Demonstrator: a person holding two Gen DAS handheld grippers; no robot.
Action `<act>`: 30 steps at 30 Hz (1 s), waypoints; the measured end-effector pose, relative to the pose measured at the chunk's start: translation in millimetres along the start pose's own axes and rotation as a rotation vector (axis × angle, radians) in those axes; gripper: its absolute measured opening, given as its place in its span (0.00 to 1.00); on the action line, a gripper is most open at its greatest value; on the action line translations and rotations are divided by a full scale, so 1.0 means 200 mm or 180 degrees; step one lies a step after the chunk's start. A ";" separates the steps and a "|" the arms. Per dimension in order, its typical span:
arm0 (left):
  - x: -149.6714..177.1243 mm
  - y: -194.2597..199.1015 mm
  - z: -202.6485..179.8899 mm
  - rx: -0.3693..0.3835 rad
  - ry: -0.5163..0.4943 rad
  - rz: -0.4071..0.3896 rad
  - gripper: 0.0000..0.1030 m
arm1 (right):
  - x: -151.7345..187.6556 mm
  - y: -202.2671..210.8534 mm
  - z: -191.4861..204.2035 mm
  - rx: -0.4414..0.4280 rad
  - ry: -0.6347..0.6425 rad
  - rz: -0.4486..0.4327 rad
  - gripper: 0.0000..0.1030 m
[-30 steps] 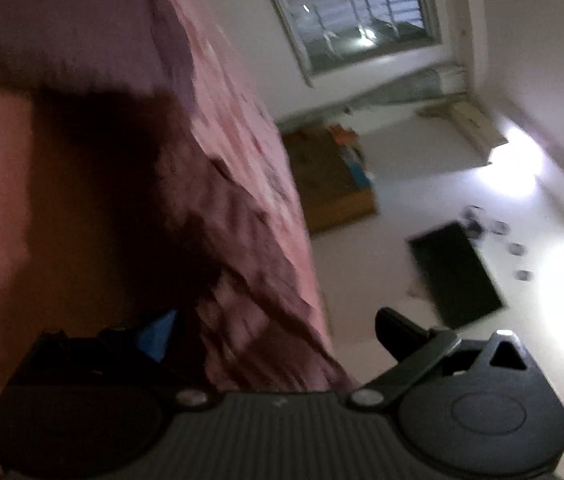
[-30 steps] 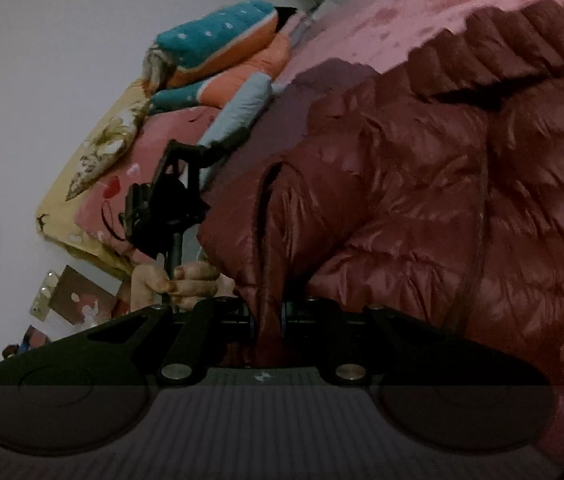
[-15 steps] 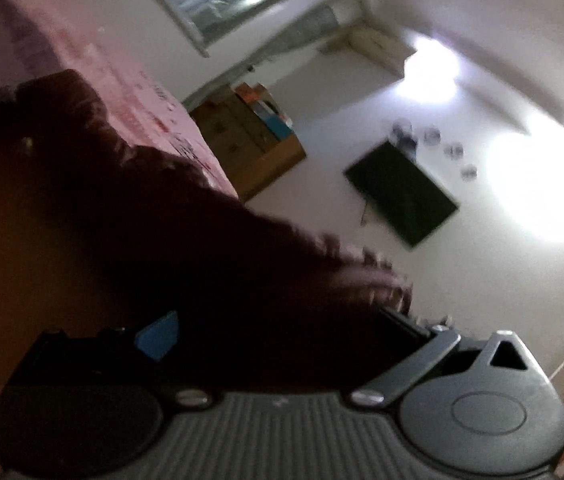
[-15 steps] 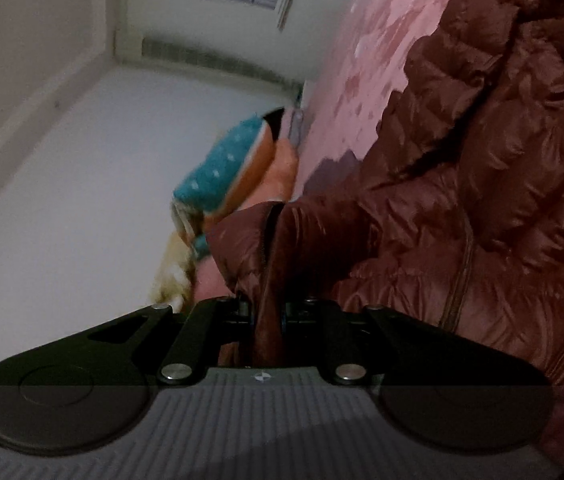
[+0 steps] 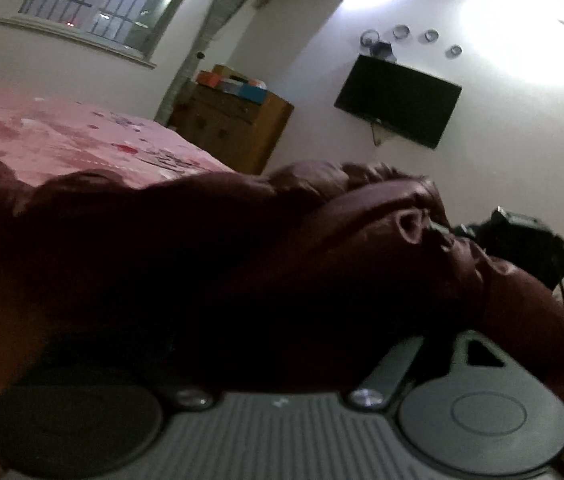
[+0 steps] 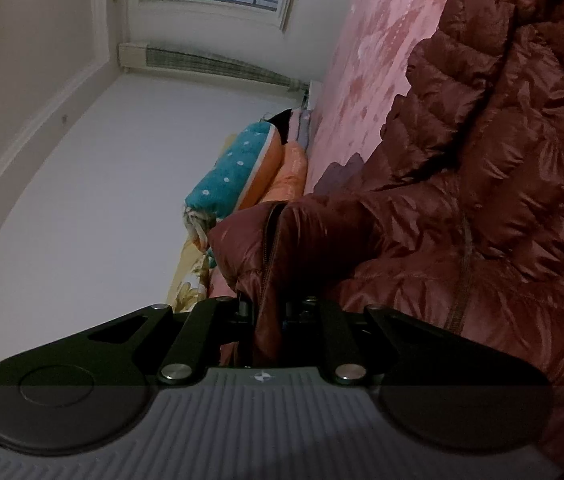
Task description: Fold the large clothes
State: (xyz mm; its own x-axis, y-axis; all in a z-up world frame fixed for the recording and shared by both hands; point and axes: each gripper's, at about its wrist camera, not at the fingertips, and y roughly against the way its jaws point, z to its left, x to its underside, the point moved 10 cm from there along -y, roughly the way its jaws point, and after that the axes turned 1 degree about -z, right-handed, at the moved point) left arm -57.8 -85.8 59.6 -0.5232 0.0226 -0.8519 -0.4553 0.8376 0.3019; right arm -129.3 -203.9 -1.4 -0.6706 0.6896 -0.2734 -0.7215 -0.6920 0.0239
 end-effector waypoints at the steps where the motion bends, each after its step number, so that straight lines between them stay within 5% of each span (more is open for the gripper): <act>1: 0.00 0.01 -0.01 -0.0011 -0.0025 0.0015 0.53 | -0.01 0.00 -0.01 0.0003 0.0003 0.0006 0.16; 9: 0.04 0.09 -0.07 -0.0093 0.0036 0.0083 0.22 | -0.02 -0.03 0.03 0.0014 0.0087 0.0044 0.37; 11: 0.05 0.13 -0.08 -0.0109 0.0072 0.0105 0.20 | -0.02 -0.03 0.05 0.0026 0.0126 0.0015 0.60; 19: 0.24 0.22 -0.24 -0.0032 0.0084 0.0464 0.19 | -0.03 -0.04 0.06 0.0093 0.0221 -0.0019 0.88; 25: 0.44 0.33 -0.35 0.0080 0.0195 0.0979 0.18 | 0.12 -0.19 -0.03 0.0442 0.0548 0.0333 0.89; 30: 0.47 0.46 -0.40 0.0109 0.0333 0.1075 0.18 | 0.25 -0.34 -0.20 0.0842 0.0792 0.0674 0.89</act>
State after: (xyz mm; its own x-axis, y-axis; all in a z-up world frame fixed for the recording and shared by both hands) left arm -207.6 -50.0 42.1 -0.7118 0.2470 -0.6575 -0.2205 0.8102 0.5431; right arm -106.3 -130.4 -55.9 -0.7700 0.4432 -0.4591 -0.6135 -0.7119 0.3419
